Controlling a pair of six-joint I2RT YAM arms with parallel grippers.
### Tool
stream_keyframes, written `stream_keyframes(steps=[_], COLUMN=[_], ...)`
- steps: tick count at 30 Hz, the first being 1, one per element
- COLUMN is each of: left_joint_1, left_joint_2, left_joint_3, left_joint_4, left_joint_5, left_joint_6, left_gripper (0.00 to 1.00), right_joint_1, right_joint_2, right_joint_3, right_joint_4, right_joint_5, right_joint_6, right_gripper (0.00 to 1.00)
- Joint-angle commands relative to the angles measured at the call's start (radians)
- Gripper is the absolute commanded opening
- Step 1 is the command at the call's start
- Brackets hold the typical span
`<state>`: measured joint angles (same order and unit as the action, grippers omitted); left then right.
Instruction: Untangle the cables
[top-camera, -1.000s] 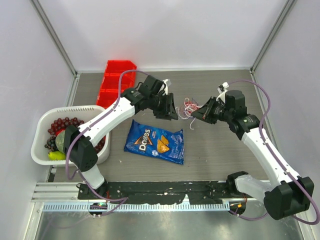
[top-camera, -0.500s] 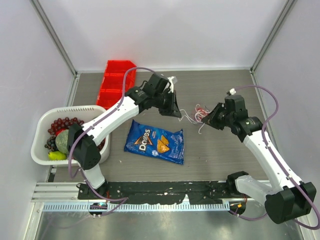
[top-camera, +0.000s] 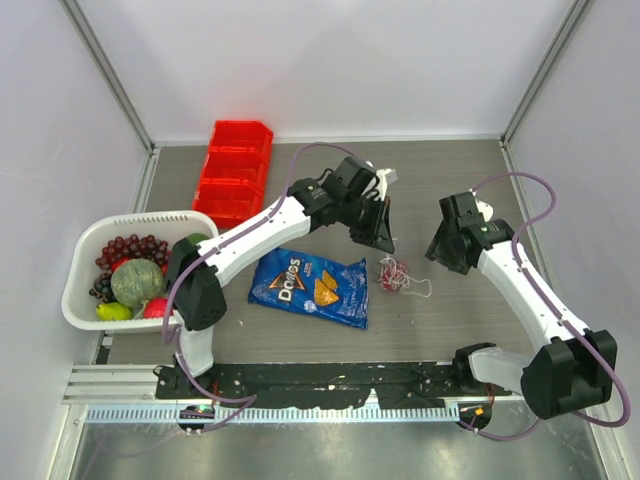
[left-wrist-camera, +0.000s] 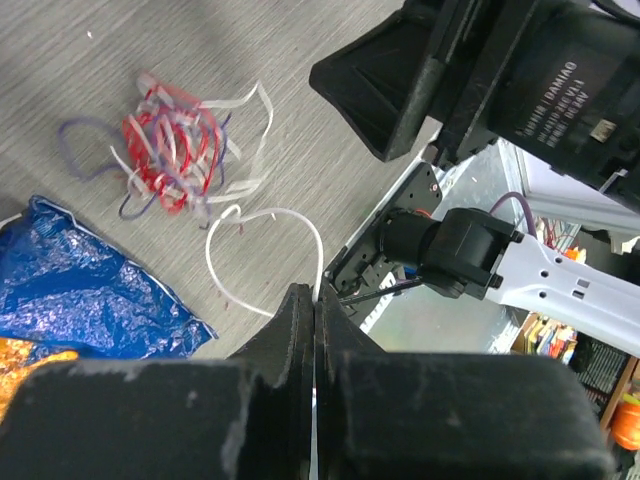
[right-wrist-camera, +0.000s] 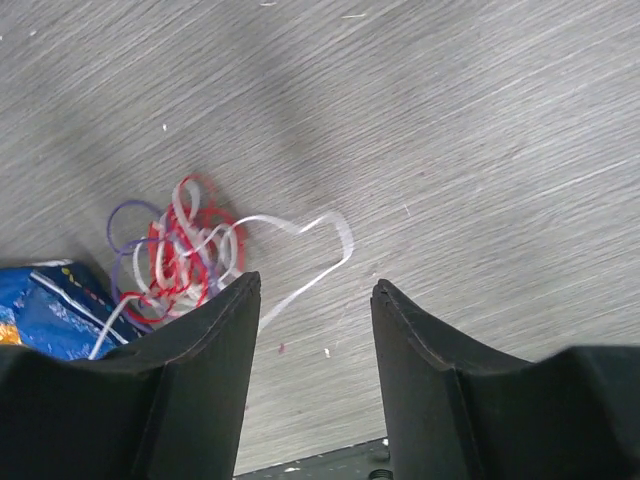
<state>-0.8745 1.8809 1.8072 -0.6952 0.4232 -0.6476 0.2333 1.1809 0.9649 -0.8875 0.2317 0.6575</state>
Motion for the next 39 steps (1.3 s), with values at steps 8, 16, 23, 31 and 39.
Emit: stream_keyframes(steps=[8,16,23,31,39], left_joint_1=[-0.008,0.009,0.012,0.005,-0.024], left_joint_2=[0.063,0.027,0.012,0.027,0.067], left_joint_3=[0.116,0.195,0.234,0.339,0.578], left_joint_4=[0.017,-0.026,-0.056,-0.072,-0.167], left_joint_5=[0.112,0.121,0.149,0.219,0.252], left_joint_6=[-0.056,-0.057,-0.061,-0.103,-0.104], left_gripper=[0.00,0.00,0.00,0.00,0.00], right_joint_1=[-0.003,-0.002,-0.003,-0.002,-0.002], right_joint_2=[-0.243,-0.398,-0.483,-0.412,-0.354], right_joint_3=[-0.119,-0.271,-0.282,-0.268,-0.301], right_joint_4=[0.278,0.498,0.622,0.714,0.776], right_joint_5=[-0.463,-0.575,-0.505,-0.589,-0.403], right_joint_6=[-0.182,-0.138,-0.076,-0.105,-0.044], right_gripper=[0.53,0.53,0.52,0.52,0.51])
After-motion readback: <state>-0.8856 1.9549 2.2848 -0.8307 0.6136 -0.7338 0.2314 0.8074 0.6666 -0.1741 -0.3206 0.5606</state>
